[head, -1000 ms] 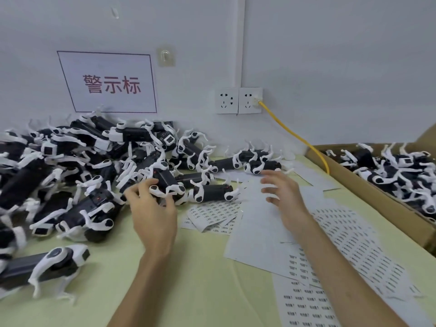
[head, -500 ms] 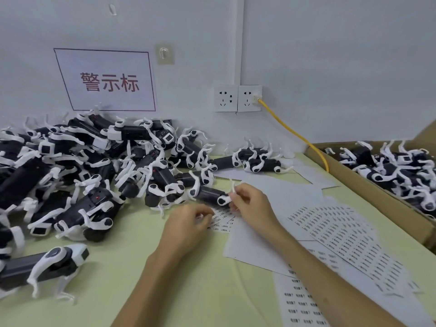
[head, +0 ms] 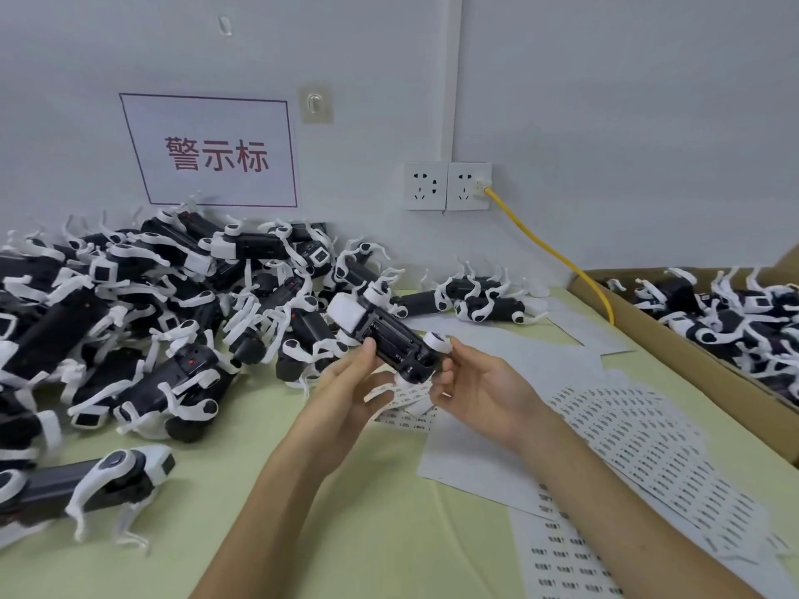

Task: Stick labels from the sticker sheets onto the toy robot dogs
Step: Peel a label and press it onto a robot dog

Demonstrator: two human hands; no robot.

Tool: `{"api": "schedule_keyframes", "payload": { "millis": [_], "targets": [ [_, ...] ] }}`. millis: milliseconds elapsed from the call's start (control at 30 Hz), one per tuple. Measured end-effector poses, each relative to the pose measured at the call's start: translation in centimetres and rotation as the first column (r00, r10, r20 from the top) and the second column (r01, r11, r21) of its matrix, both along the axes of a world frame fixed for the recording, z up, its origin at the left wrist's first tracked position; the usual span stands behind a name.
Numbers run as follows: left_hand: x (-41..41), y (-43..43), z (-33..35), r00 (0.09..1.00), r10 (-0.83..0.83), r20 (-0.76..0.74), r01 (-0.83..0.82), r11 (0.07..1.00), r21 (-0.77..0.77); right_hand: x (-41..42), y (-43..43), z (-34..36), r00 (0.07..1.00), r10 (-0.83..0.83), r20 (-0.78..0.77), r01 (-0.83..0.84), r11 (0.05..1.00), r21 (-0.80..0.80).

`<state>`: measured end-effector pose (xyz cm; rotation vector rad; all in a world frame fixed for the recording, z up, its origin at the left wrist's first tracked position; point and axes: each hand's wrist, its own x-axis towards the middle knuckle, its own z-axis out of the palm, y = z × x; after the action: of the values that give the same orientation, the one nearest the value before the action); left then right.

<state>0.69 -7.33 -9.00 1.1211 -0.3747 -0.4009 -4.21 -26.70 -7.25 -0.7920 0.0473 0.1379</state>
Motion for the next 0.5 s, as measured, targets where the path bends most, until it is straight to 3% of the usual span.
{"api": "schedule_keyframes", "payload": {
  "millis": [100,167,233,267,367,500],
  "targets": [
    [-0.1,0.0,0.0,1.000,-0.002,-0.005,0.001,0.997,-0.078,0.0,0.5,-0.2,0.997,-0.070,-0.028,0.062,0.969,-0.239],
    [-0.1,0.1,0.0,1.000,-0.007,0.023,0.009,0.997,-0.082,0.2,0.9,-0.6,0.985,-0.166,0.035,0.161,0.852,-0.497],
    [-0.2,0.3,0.2,0.999,-0.022,0.033,0.024,0.997,-0.068,0.1,1.3,-0.7,0.966,-0.225,0.127,0.253,0.720,-0.646],
    [-0.2,0.4,0.3,0.999,-0.036,0.031,0.037,0.997,-0.062,0.1,1.3,-0.7,0.963,-0.214,0.163,0.267,0.696,-0.667],
    [-0.6,0.3,0.4,0.997,-0.070,0.039,0.071,0.997,-0.025,-0.4,1.4,-0.2,0.964,-0.086,0.250,0.225,0.763,-0.606],
    [-1.3,-0.2,0.6,0.995,-0.053,0.088,0.050,0.998,0.038,-0.6,1.8,-0.2,0.927,-0.098,0.361,0.327,0.682,-0.654]
  ]
}}
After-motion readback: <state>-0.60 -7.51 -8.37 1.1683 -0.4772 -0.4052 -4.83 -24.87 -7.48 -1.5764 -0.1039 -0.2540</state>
